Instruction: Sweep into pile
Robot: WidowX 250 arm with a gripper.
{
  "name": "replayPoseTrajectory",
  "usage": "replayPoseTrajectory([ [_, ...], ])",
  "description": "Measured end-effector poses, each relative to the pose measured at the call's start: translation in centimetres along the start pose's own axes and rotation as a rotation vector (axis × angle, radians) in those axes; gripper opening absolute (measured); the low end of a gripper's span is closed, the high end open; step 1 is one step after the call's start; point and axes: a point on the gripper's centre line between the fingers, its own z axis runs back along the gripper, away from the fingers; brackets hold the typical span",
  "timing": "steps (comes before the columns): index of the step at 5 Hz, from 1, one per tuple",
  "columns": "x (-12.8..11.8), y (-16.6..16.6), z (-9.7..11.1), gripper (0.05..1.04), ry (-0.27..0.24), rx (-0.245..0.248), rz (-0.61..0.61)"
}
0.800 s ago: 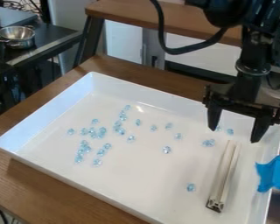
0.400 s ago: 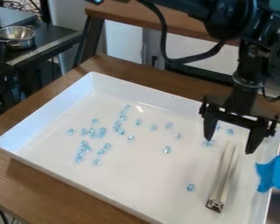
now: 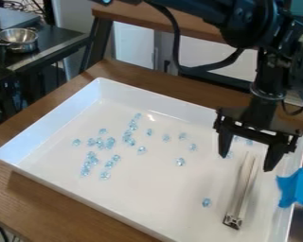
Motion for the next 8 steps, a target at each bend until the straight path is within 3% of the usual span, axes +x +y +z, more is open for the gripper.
replayPoseTrajectory([
  [2, -0.5, -0.9, -0.5, 0.999, -0.018, 0.009, 0.008],
  [4, -0.9, -1.0, -2.3, 0.985, 0.010, 0.025, 0.018],
  [5, -0.9, -0.9, -2.7, 0.900, 0.008, 0.029, 0.011],
  [6, -1.5, -0.7, -3.4, 0.596, 0.020, 0.037, 0.003],
  [7, -1.8, -0.4, -3.6, 0.388, 0.014, 0.032, -0.013],
  [8, -1.6, 0.2, -3.7, 0.388, 0.023, 0.030, -0.026],
])
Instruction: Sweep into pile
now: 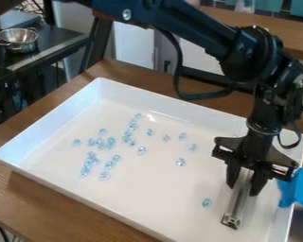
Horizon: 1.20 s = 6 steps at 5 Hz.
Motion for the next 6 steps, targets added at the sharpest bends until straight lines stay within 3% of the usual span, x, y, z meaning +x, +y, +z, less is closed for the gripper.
replayPoseTrajectory([
  [3, 1.6, 4.9, -0.7, 0.388, 0.013, 0.024, -0.015],
  [6, -1.1, 13.1, -1.1, 0.388, 0.067, 0.027, 0.014],
])
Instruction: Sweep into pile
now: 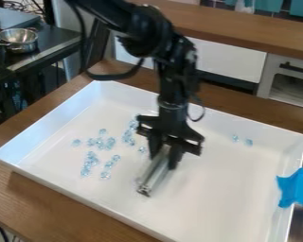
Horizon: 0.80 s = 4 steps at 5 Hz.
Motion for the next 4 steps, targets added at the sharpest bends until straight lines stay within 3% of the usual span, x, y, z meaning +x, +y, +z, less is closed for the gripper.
replayPoseTrajectory([
  [2, 1.3, 4.3, -0.6, 0.388, -0.049, 0.054, 0.032],
  [3, 1.3, 6.6, -0.8, 0.388, -0.039, 0.073, 0.073],
  [4, 0.7, 10.8, -1.1, 0.388, 0.000, 0.136, 0.108],
])
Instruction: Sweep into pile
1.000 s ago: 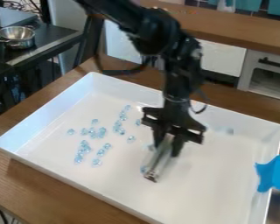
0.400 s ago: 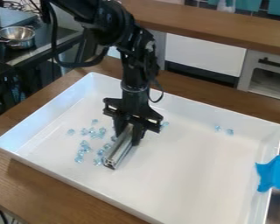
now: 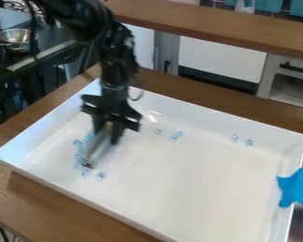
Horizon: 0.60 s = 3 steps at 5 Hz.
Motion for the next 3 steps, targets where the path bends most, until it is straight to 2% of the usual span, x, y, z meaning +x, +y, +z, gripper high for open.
replayPoseTrajectory([
  [1, 0.1, 3.2, -0.6, 0.388, 0.015, 0.072, 0.000],
  [2, 0.7, 4.8, -0.9, 0.388, 0.023, 0.128, -0.011],
  [3, 0.1, 3.9, -0.6, 0.388, 0.026, 0.050, -0.022],
])
